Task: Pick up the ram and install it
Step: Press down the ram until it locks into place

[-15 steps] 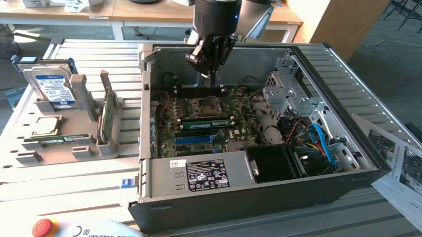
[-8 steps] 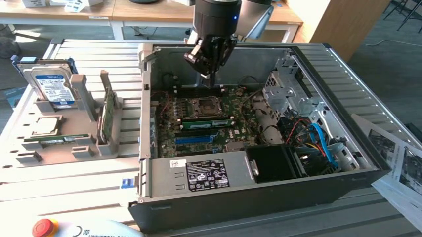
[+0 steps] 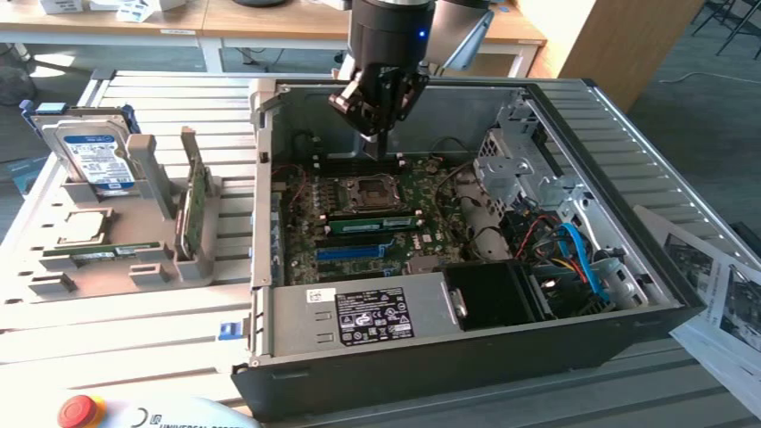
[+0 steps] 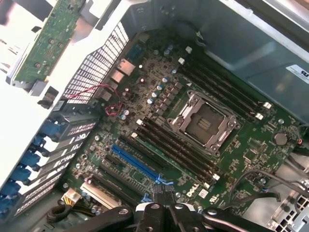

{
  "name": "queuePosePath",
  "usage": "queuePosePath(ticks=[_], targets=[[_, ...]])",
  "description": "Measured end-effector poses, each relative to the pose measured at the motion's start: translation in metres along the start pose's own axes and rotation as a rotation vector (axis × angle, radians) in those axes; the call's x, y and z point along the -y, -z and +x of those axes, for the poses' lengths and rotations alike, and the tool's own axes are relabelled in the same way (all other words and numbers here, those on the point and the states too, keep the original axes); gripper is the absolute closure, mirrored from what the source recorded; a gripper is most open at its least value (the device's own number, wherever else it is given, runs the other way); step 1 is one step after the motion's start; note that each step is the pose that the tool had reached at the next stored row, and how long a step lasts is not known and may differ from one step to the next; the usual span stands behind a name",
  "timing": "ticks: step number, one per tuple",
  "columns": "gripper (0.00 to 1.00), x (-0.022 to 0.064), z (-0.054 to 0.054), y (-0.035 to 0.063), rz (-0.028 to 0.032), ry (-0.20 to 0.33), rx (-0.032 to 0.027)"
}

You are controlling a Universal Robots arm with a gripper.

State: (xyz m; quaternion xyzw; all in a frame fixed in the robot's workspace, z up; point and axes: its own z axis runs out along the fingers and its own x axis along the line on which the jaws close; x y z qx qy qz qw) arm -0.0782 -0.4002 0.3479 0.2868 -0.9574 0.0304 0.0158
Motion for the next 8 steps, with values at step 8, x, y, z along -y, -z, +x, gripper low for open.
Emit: queuePosePath(ticks=[8], targets=[[0.89,-0.0001,-0.0001,-0.0009,-0.0035,-0.073,-0.0024]])
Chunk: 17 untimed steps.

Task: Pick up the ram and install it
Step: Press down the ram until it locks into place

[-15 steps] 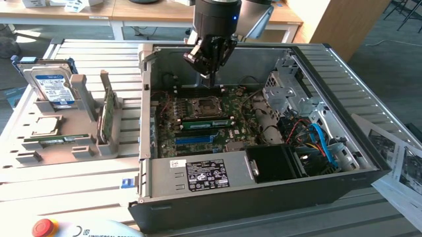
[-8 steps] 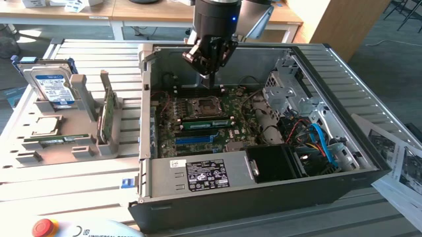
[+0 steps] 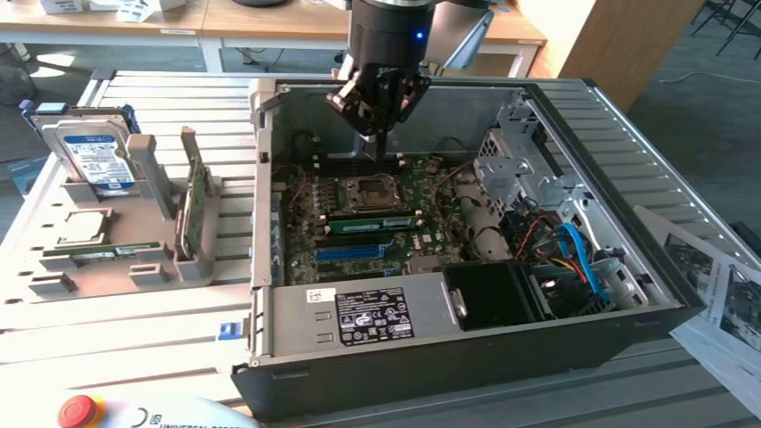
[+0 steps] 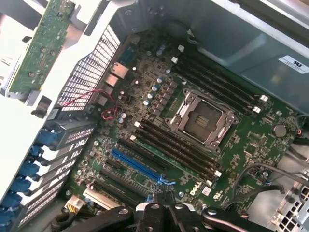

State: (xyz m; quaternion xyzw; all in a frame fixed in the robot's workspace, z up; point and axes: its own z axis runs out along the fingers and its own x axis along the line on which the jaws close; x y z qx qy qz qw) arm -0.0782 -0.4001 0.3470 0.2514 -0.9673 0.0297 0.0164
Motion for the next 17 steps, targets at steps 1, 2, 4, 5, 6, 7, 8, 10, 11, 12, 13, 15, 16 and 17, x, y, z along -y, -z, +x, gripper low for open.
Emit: queuePosePath(ticks=[1,2,4,5,6,7,8,10,11,12,13,15,16,17], targets=[[0.89,0.0000,0.0000,-0.0001,-0.0004,-0.009,-0.0003],[0.89,0.0000,0.0000,-0.0002,-0.0008,-0.018,-0.0006],[0.89,0.0000,0.0000,-0.0004,-0.0016,-0.037,-0.0013],[0.89,-0.0001,0.0000,-0.0005,-0.0020,-0.046,-0.0016],[0.89,-0.0001,0.0000,-0.0007,-0.0024,-0.055,-0.0019],[0.89,-0.0001,0.0000,-0.0008,-0.0029,-0.064,-0.0023],[0.89,-0.0001,-0.0001,-0.0009,-0.0033,-0.073,-0.0026],[0.89,-0.0001,-0.0001,-0.0011,-0.0042,-0.092,-0.0030],[0.89,-0.0001,-0.0001,-0.0012,-0.0046,-0.100,-0.0033],[0.89,-0.0001,-0.0001,-0.0013,-0.0051,-0.109,-0.0035],[0.89,-0.0001,-0.0001,-0.0014,-0.0056,-0.118,-0.0037],[0.89,-0.0001,-0.0001,-0.0016,-0.0065,-0.135,-0.0041],[0.89,-0.0001,-0.0001,-0.0017,-0.0069,-0.144,-0.0043],[0.89,-0.0002,-0.0001,-0.0018,-0.0074,-0.153,-0.0044]])
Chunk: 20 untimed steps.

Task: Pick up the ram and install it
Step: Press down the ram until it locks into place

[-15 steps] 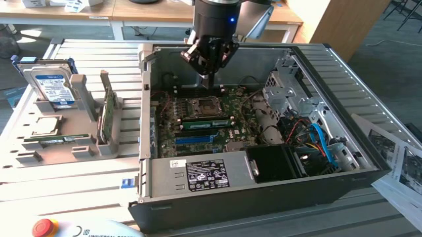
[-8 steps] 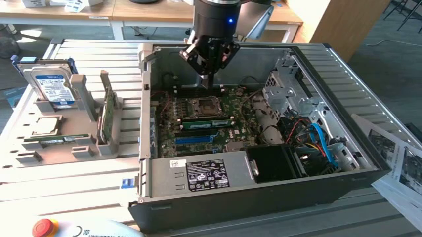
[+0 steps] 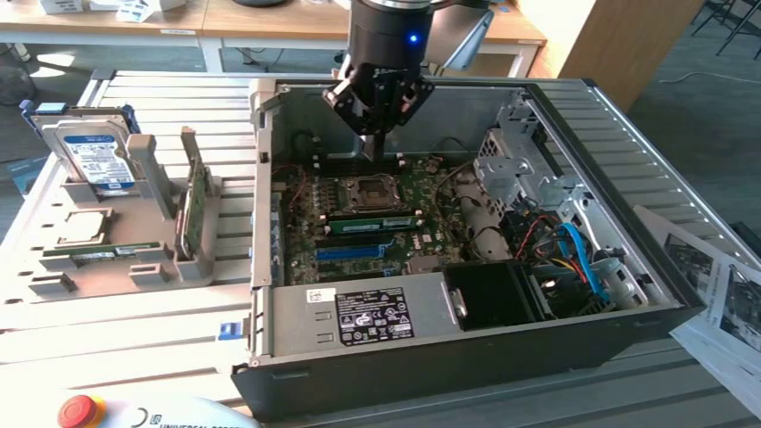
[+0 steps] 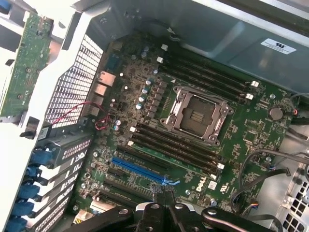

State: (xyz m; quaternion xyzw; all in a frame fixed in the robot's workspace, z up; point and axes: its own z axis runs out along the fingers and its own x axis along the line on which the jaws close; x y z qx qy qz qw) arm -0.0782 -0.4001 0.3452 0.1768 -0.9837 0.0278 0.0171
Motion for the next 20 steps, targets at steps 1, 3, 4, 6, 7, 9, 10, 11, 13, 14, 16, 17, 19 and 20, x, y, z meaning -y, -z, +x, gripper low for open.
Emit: queuePosePath(ticks=[1,3,4,6,7,9,10,11,13,14,16,17,19,20], targets=[[0.89,0.0000,0.0000,-0.0001,-0.0005,-0.008,-0.0002],[0.89,0.0000,0.0000,-0.0003,-0.0016,-0.024,-0.0002],[0.89,0.0000,0.0000,-0.0004,-0.0023,-0.032,0.0000],[0.89,-0.0001,-0.0001,-0.0006,-0.0036,-0.048,0.0002],[0.89,-0.0001,-0.0001,-0.0007,-0.0043,-0.056,0.0004],[0.89,-0.0001,-0.0001,-0.0009,-0.0058,-0.071,0.0009],[0.89,-0.0001,-0.0001,-0.0010,-0.0067,-0.079,0.0012],[0.89,-0.0001,0.0000,-0.0010,-0.0076,-0.086,0.0016],[0.89,-0.0001,-0.0001,-0.0012,-0.0098,-0.099,0.0029],[0.89,-0.0001,-0.0001,-0.0013,-0.0110,-0.106,0.0037],[0.89,-0.0002,-0.0001,-0.0015,-0.0136,-0.119,0.0054],[0.89,-0.0001,-0.0001,-0.0015,-0.0151,-0.125,0.0064],[0.89,-0.0002,-0.0001,-0.0017,-0.0181,-0.138,0.0084],[0.89,-0.0002,-0.0001,-0.0018,-0.0195,-0.144,0.0094]])
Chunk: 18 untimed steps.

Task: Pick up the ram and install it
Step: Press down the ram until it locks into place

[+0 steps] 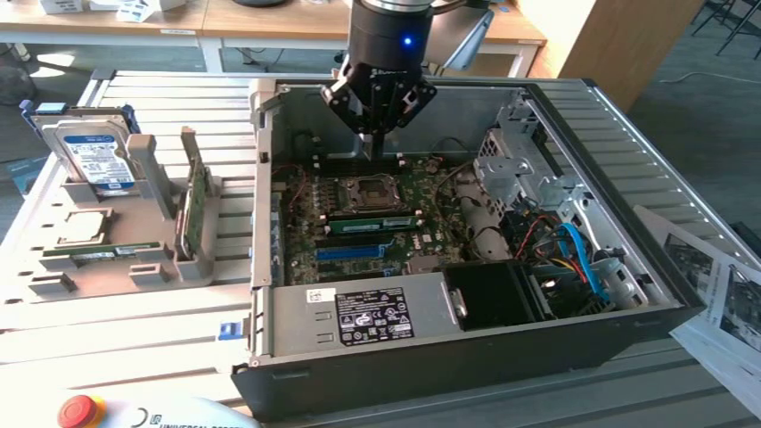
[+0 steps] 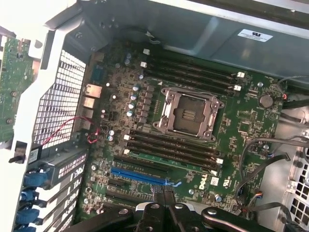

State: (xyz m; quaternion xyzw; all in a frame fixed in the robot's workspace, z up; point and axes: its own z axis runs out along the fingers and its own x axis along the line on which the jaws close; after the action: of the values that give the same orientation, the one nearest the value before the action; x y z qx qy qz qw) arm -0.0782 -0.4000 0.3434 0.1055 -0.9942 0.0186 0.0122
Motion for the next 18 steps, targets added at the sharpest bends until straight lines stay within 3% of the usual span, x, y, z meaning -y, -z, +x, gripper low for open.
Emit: queuePosePath(ticks=[18], targets=[[0.89,-0.0001,0.0000,-0.0014,-0.0314,-0.108,0.0189]])
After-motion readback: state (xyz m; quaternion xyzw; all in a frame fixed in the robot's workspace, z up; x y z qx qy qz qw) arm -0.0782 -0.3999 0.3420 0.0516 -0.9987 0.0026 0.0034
